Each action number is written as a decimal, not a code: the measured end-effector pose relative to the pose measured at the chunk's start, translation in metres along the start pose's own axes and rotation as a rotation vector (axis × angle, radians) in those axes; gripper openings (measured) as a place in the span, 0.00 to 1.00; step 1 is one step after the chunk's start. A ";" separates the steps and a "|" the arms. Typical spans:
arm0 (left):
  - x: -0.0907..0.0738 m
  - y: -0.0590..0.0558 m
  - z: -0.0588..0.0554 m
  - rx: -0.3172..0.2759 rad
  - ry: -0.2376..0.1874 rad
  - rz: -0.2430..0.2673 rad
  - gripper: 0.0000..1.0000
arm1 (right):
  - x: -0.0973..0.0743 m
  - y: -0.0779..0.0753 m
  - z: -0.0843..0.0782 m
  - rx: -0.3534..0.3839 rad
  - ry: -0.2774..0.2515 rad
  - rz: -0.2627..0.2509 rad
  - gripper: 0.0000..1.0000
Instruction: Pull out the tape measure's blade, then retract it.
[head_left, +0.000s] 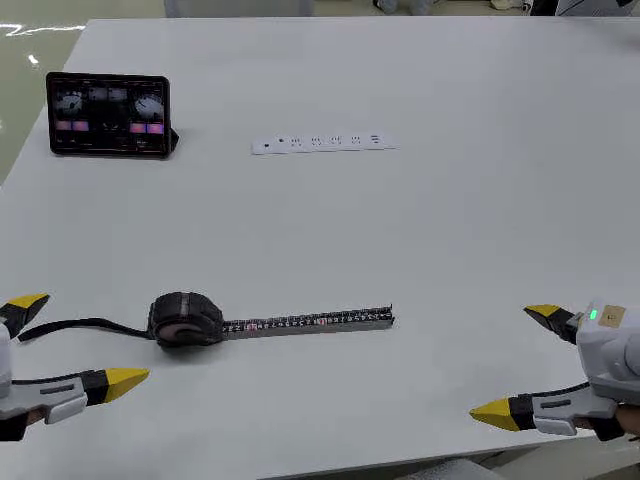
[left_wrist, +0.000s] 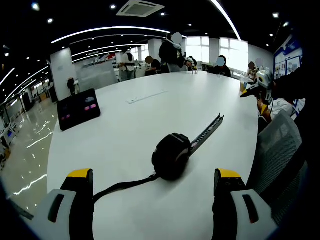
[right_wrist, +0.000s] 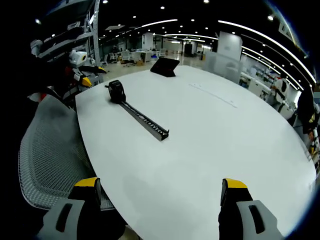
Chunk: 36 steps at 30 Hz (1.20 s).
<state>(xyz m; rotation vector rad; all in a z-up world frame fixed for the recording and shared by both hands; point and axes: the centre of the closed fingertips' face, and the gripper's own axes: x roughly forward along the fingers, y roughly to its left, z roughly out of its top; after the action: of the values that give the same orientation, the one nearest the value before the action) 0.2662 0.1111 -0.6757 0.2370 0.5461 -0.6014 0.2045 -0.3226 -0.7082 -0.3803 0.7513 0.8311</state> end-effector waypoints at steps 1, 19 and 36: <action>0.001 -0.001 0.001 -0.003 -0.004 -0.003 0.99 | 0.001 -0.001 0.001 -0.011 0.006 0.005 0.99; 0.031 -0.020 0.012 -0.014 0.037 0.015 0.99 | 0.023 -0.017 0.064 -0.133 0.059 0.102 0.99; 0.051 -0.025 0.024 -0.142 -0.055 0.111 0.99 | 0.064 -0.023 0.072 -0.285 0.152 0.180 0.99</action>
<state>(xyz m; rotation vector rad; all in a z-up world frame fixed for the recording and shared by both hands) 0.2963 0.0587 -0.6850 0.1157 0.5165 -0.4586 0.2826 -0.2619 -0.7046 -0.6432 0.8182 1.0924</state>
